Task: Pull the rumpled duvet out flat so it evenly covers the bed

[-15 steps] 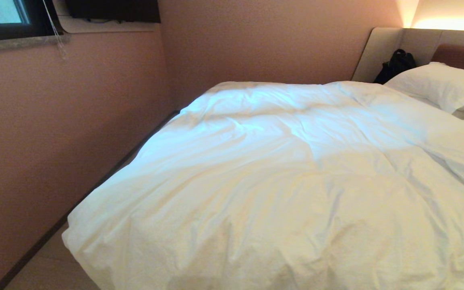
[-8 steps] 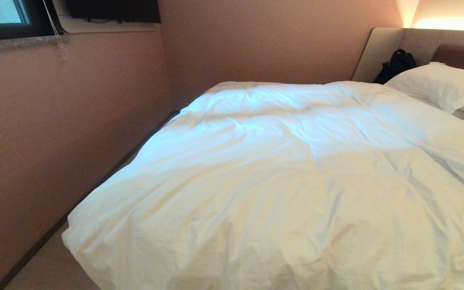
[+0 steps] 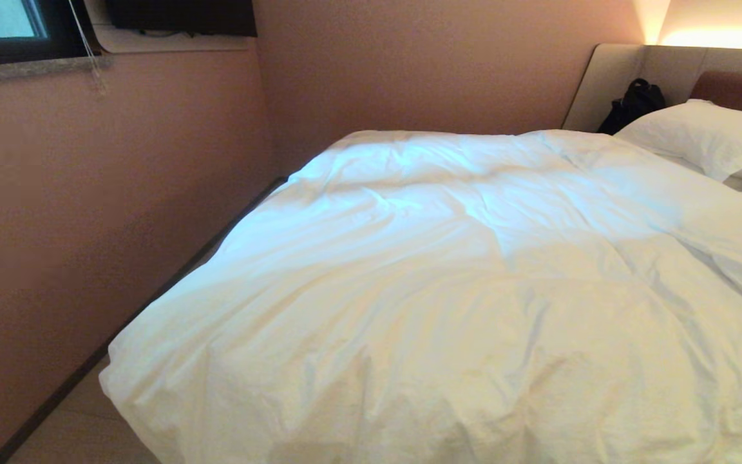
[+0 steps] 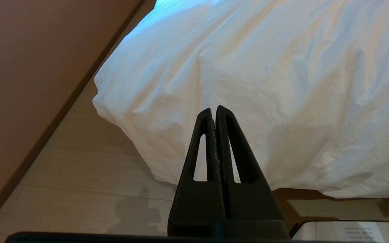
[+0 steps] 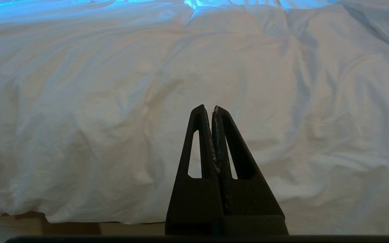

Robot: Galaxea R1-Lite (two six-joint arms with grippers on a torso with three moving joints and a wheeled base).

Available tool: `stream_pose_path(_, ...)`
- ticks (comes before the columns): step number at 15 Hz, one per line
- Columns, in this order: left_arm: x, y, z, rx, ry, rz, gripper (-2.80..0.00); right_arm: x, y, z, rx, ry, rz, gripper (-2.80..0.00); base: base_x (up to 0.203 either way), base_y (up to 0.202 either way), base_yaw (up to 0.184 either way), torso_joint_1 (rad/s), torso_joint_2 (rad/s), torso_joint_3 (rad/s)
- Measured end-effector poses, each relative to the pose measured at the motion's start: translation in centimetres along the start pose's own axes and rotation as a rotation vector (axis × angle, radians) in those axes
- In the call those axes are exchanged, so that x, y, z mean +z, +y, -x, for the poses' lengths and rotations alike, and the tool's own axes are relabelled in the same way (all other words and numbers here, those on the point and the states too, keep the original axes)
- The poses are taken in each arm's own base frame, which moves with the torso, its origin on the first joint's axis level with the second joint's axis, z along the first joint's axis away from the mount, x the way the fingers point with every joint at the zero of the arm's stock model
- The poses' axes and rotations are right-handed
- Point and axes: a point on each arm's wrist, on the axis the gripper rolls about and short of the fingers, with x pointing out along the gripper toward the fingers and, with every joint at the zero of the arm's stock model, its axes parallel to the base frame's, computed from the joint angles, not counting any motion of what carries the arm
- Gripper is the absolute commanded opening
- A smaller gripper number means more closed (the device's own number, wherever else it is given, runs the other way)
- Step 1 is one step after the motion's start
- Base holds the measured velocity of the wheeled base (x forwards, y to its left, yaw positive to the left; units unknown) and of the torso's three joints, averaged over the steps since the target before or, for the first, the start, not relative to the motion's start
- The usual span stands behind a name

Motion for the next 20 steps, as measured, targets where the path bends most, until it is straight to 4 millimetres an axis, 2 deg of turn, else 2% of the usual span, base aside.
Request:
stream_pose_path(18, -0.03, 0.00, -0.01, 0.000, 0.001, 0.000, -2.80, 0.01, 0.00, 0.00, 0.000, -0.001, 0.000, -2.80, 0.000, 0.000, 0.000, 0.000, 0.00, 0.000)
stream_pose_path(20, -0.03, 0.00, -0.01, 0.001, 0.001, 0.000, -2.80, -0.01, 0.00, 0.00, 0.000, 0.001, 0.000, -2.80, 0.001, 0.121, -0.009, 0.005, 0.00, 0.001)
